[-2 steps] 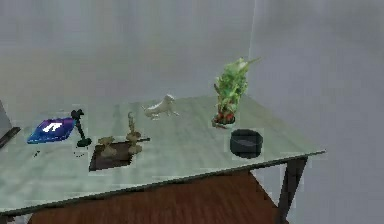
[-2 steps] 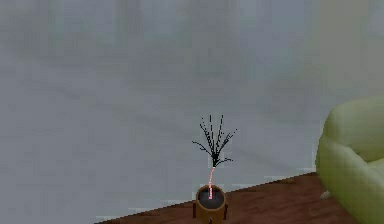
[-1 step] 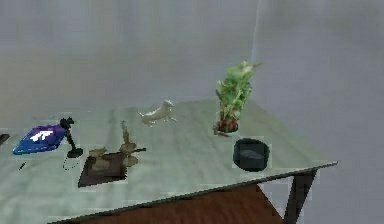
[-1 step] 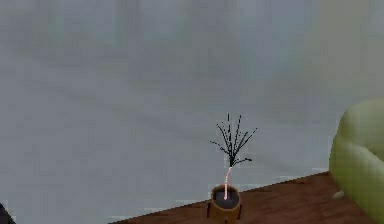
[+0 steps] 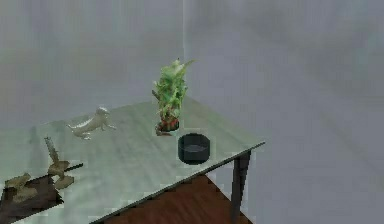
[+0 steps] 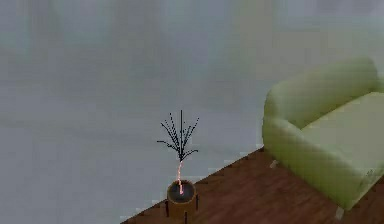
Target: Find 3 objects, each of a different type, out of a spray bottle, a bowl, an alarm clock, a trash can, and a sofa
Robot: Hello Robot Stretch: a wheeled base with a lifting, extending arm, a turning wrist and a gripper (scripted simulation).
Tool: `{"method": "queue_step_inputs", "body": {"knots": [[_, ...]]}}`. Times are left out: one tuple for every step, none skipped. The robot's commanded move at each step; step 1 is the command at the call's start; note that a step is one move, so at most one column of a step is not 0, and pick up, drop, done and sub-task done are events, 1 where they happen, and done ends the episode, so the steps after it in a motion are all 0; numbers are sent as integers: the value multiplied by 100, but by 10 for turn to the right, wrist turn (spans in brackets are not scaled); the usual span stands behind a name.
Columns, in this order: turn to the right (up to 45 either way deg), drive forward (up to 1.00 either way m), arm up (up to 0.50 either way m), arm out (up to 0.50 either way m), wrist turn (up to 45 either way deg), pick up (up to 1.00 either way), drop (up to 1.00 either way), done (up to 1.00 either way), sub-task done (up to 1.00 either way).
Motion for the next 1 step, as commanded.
{"method": "queue_step_inputs", "body": {"knots": [[0, 0, 0, 0, 0, 0, 0, 100, 0]]}}
